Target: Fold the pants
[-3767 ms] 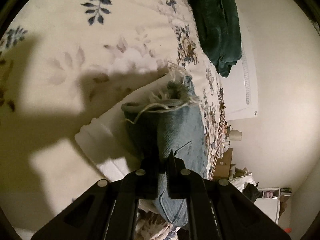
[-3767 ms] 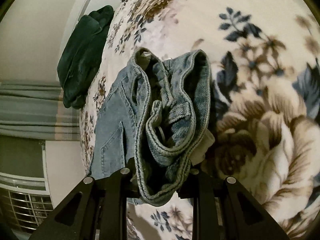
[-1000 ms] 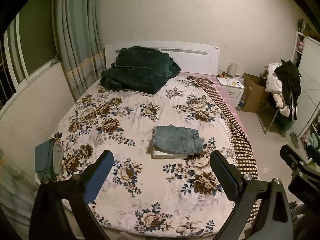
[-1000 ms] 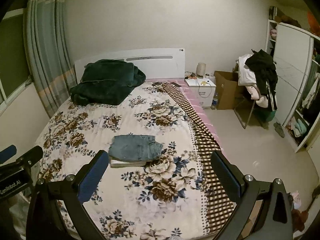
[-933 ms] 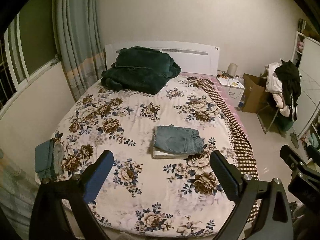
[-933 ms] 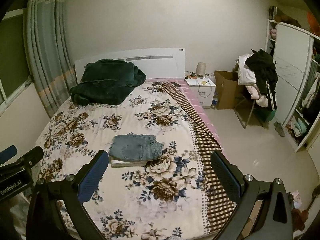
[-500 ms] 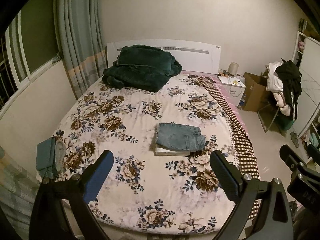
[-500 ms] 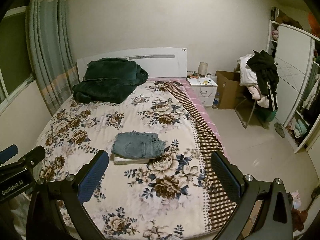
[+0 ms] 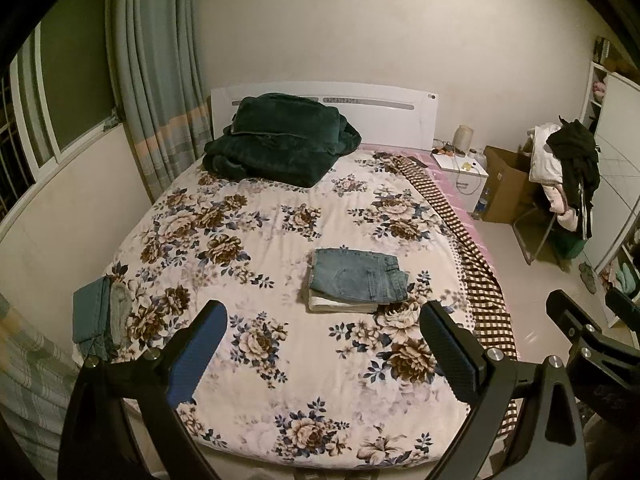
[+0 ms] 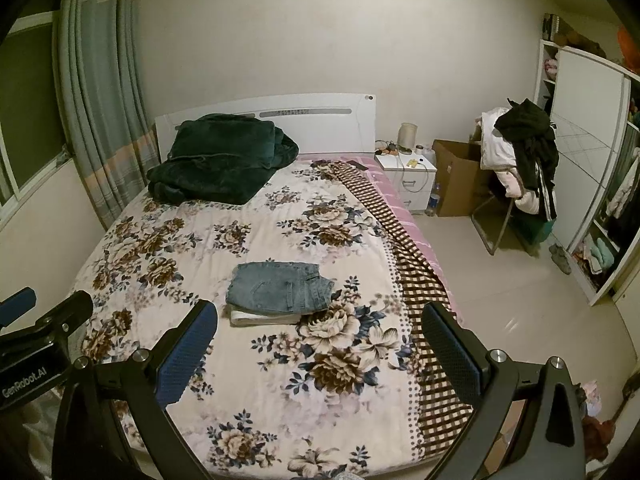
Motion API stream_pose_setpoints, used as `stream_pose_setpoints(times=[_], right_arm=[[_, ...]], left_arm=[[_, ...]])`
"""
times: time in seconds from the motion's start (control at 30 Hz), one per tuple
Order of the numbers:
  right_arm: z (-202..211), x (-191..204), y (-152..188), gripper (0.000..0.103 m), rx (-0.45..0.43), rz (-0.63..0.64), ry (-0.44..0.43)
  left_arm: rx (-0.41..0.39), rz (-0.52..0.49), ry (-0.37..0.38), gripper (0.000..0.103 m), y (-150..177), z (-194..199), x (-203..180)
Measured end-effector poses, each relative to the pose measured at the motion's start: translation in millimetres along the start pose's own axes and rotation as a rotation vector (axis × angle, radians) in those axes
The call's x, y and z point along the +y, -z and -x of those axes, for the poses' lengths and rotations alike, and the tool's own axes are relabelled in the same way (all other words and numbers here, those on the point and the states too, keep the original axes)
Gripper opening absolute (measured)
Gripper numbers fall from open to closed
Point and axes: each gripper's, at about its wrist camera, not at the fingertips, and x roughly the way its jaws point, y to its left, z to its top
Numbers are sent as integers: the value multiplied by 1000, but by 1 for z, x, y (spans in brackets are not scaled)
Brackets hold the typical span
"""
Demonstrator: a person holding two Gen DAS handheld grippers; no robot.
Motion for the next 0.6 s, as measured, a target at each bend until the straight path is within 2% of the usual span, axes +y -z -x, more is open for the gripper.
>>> stream_pose_setpoints(times=[0.6], right_arm=[[-2, 5, 7, 103, 6, 0, -6]], left_arm=[[1, 0, -5, 98, 2, 4, -2]])
